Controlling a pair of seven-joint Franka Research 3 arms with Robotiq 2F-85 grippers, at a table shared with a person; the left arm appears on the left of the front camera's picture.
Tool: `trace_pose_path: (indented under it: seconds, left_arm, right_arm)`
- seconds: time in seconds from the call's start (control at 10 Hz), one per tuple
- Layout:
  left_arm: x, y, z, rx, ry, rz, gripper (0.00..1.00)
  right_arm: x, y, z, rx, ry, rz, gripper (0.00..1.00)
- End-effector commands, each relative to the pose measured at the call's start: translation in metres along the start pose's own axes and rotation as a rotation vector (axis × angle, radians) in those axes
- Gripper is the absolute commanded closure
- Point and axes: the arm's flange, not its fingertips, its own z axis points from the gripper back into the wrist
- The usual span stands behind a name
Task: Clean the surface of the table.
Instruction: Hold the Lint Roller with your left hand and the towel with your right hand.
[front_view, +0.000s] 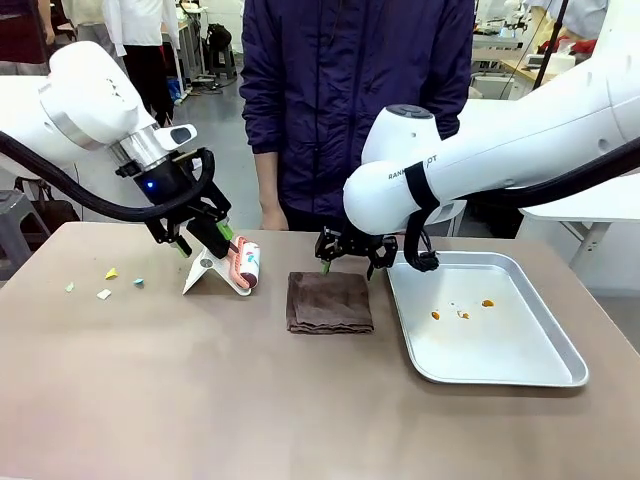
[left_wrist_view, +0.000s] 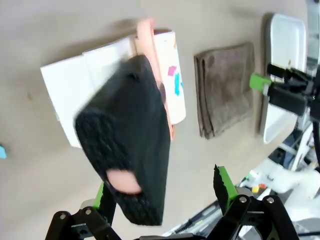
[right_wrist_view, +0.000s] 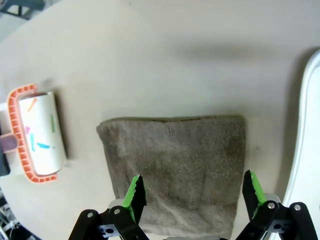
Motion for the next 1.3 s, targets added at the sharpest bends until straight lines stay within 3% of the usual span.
trace_pose_path:
  seconds: [0.0,0.2,0.5,0.8,1.2]
  left_arm:
    - [0.002,0.003,-0.004,0.020,-0.071,0.067,0.00]
    - [0.008,0.019,0.001,0.056,-0.098,0.085,0.00]
    - [0.011,0.030,0.007,-0.051,-0.148,0.150,0.00]
    - [0.014,0.038,0.003,-0.159,-0.133,0.178,0.00]
    - [0.014,0.038,0.006,-0.176,-0.146,0.169,0.00]
  right_arm:
    - [0.004,0.009,0.003,-0.029,0.013,-0.027,0.00]
    - [0.003,0.006,0.000,-0.017,0.029,-0.036,0.00]
    - [0.004,0.007,-0.005,-0.018,0.056,-0.027,0.00]
    - [0.004,0.005,-0.009,-0.034,0.076,-0.037,0.00]
    - [0.006,-0.005,-0.014,-0.093,0.108,-0.083,0.00]
